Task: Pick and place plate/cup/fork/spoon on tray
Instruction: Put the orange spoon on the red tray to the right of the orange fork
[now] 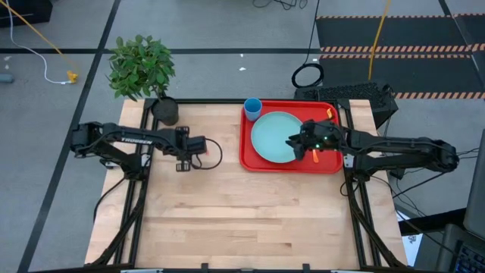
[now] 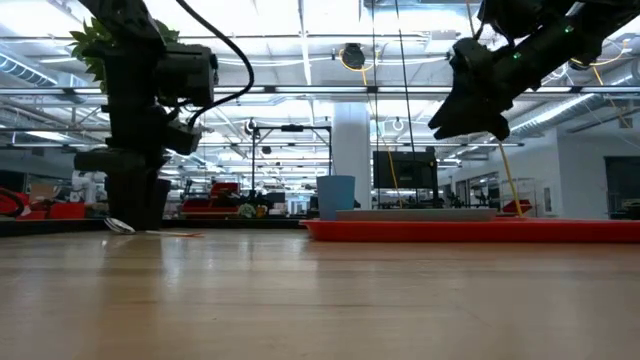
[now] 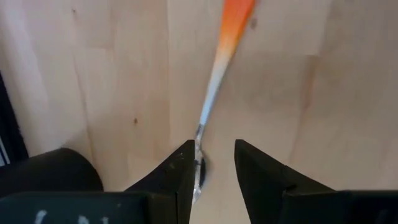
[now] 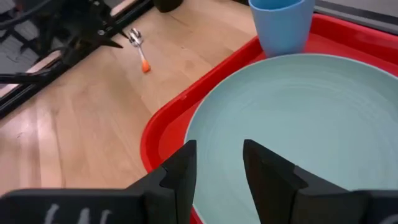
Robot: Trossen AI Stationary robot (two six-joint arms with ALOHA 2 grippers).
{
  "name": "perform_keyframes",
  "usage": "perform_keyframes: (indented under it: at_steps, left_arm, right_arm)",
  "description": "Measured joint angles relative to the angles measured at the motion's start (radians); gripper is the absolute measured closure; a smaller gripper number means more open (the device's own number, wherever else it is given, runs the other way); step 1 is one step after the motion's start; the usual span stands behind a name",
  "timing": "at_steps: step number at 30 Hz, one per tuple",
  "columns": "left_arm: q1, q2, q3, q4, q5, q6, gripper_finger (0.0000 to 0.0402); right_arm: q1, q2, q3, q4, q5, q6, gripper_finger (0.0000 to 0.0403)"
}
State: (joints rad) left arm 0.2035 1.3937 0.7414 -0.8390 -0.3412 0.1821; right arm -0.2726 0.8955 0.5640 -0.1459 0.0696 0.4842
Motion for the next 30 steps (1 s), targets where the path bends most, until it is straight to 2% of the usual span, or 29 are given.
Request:
perform_keyframes:
  at_steps: [14, 20, 30]
  left_arm:
    - [0.116, 0.04, 0.0, 0.027, 0.01, 0.149, 0.0248]
    - [0.139, 0.099, 0.0, 0.054, 0.035, 0.234, 0.0264]
    - [0.155, 0.157, 0.002, 0.082, 0.085, 0.269, 0.0306]
  right_arm:
    - [0.08, -0.178, 0.0, 0.0, -0.021, 0.002, 0.0277]
    - [0.135, -0.208, 0.0, 0.0, 0.015, 0.004, 0.0277]
    - [0.164, -0.208, 0.0, 0.0, 0.061, 0.0, 0.0277]
